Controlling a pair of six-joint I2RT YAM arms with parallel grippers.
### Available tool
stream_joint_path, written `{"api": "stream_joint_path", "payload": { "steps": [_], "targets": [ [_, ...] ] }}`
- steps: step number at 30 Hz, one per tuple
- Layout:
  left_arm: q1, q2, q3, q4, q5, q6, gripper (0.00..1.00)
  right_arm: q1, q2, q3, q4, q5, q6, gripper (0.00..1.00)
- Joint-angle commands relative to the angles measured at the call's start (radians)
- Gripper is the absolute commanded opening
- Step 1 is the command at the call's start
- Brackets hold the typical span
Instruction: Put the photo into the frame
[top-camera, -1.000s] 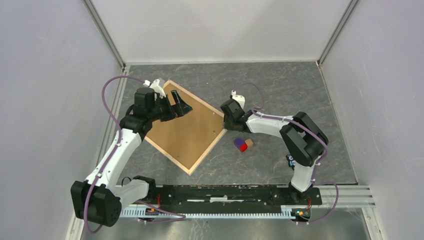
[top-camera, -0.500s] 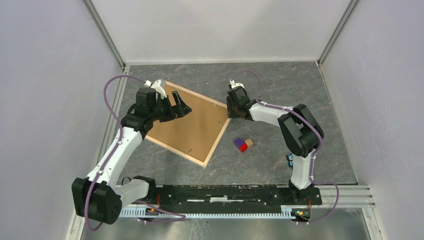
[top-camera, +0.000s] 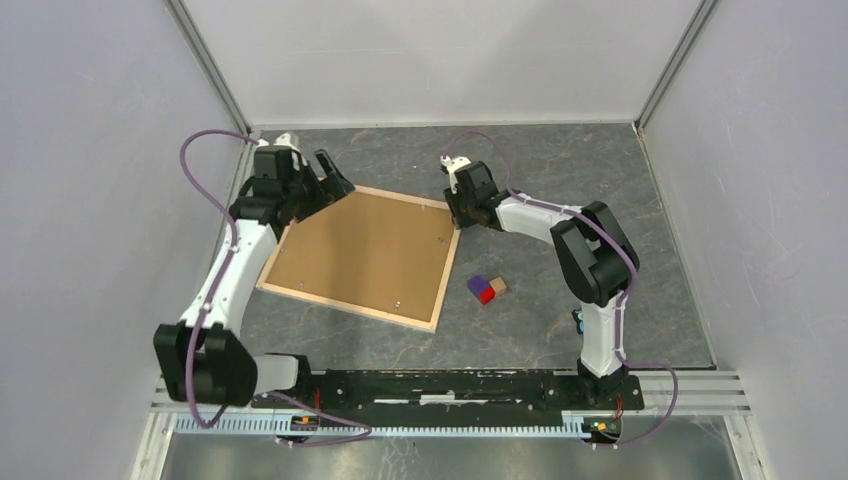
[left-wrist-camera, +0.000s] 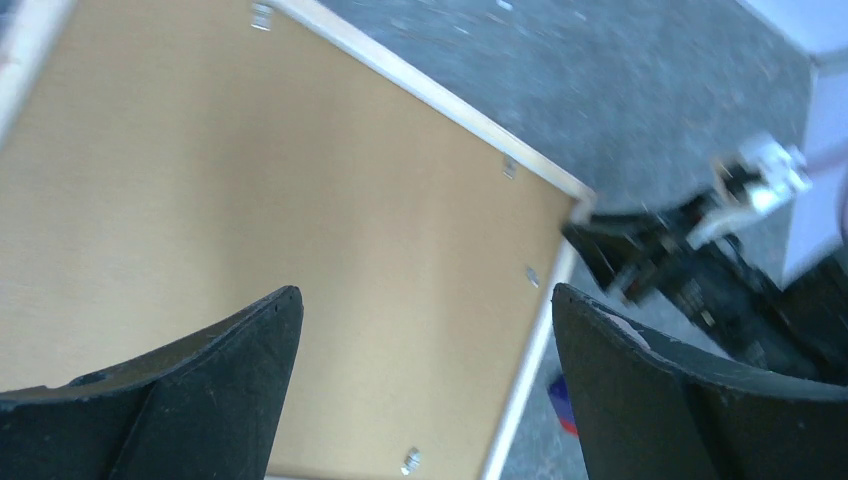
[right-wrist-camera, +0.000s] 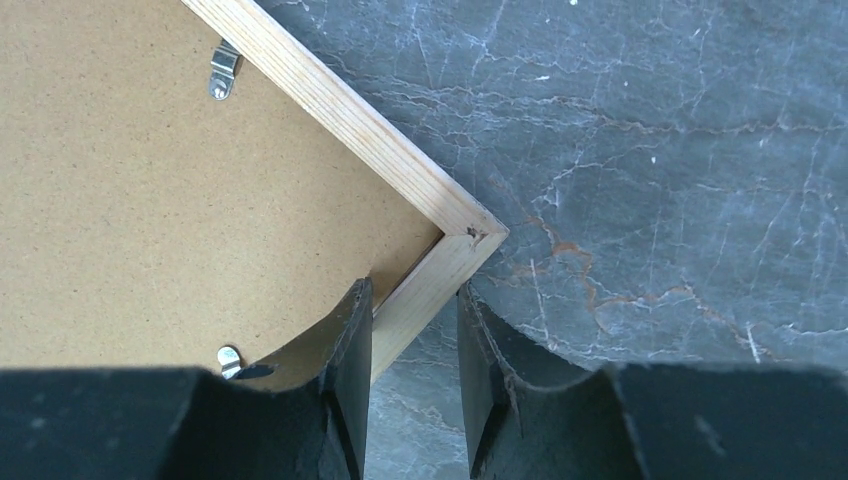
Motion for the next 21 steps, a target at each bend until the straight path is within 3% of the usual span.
{"api": "stream_joint_path", "payload": {
  "steps": [1, 3, 5, 8, 12, 15, 18, 21],
  "targets": [
    [0.177, 0.115, 0.027, 0.01, -0.016, -0.052, 1.0, -0.003, 0.017, 0.014, -0.017, -0.069, -0.184, 0.0],
    [0.245, 0.176, 0.028, 0.023, -0.035, -0.029, 1.0, -0.002, 0.027, 0.037, -0.031, -0.07, -0.186, 0.01],
    [0.287, 0.256, 0.066, -0.006, -0.086, 0.022, 1.0, -0.001, 0.037, 0.073, -0.063, -0.049, -0.178, 0.09],
    [0.32, 0.367, 0.12, -0.028, -0.125, 0.093, 1.0, -0.003, 0.028, 0.104, -0.099, 0.007, -0.155, 0.3],
    [0.325, 0.434, 0.167, -0.052, -0.15, 0.165, 1.0, -0.002, -0.038, 0.067, -0.091, -0.001, -0.135, 0.5],
    [0.355, 0.466, 0.176, -0.042, -0.114, 0.148, 0.99, -0.003, -0.071, 0.066, -0.097, -0.041, -0.078, 0.76],
    [0.396, 0.467, 0.125, 0.025, -0.07, 0.131, 0.98, -0.002, -0.09, 0.063, -0.096, -0.069, -0.028, 0.79],
    [0.41, 0.502, 0.122, 0.029, -0.045, 0.129, 0.97, 0.001, -0.114, 0.005, -0.04, -0.193, 0.017, 0.78]
  ]
}}
